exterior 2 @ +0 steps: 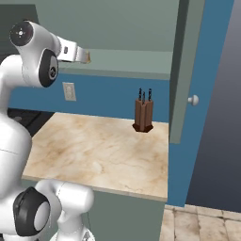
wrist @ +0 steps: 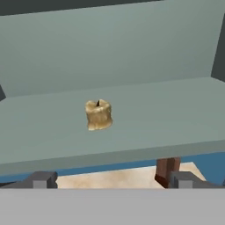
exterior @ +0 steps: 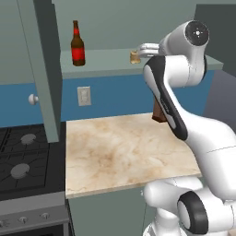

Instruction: Get the candle and the beer from the cabinet and move them to the dining counter.

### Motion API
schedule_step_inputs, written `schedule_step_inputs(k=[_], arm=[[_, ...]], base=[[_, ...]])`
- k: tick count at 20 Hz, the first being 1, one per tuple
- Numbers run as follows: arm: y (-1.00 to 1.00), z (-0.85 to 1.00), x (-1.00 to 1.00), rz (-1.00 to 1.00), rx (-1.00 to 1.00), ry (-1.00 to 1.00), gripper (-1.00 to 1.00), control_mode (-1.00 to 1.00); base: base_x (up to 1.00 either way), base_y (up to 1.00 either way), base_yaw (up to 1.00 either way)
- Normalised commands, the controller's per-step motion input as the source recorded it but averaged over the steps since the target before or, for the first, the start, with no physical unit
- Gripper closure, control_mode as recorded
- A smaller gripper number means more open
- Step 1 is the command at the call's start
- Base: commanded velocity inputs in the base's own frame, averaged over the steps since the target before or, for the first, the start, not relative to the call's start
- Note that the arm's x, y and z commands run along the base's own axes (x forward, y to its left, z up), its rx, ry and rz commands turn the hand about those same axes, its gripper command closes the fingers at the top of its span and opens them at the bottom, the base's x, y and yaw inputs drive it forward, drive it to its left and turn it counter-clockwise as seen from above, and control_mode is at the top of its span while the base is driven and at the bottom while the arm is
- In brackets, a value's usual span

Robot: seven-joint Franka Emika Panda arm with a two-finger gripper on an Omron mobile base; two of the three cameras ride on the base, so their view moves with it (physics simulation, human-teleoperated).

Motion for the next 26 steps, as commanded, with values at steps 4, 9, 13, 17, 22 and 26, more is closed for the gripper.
schedule_step_inputs(k=[4, 9, 13, 17, 22, 26], arm=[[0.11, -0.11, 0.23, 0.00, 0.00, 0.00, -1.00, -1.00], [0.11, -0.15, 0.14, 0.00, -0.02, 0.03, -1.00, -1.00], [0.00, -0.06, 0.05, 0.02, -0.02, 0.00, -1.00, -1.00], [0.00, -0.01, 0.15, 0.00, 0.00, 0.02, -1.00, -1.00], [0.01, -0.02, 0.28, 0.00, -0.01, 0.05, -1.00, -1.00], [0.04, -0.06, 0.33, 0.00, 0.00, 0.06, -1.00, -1.00]], base=[[0.00, 0.00, 0.00], [0.00, 0.00, 0.00], [0.00, 0.00, 0.00], [0.00, 0.00, 0.00], [0.00, 0.00, 0.00], [0.00, 0.00, 0.00]])
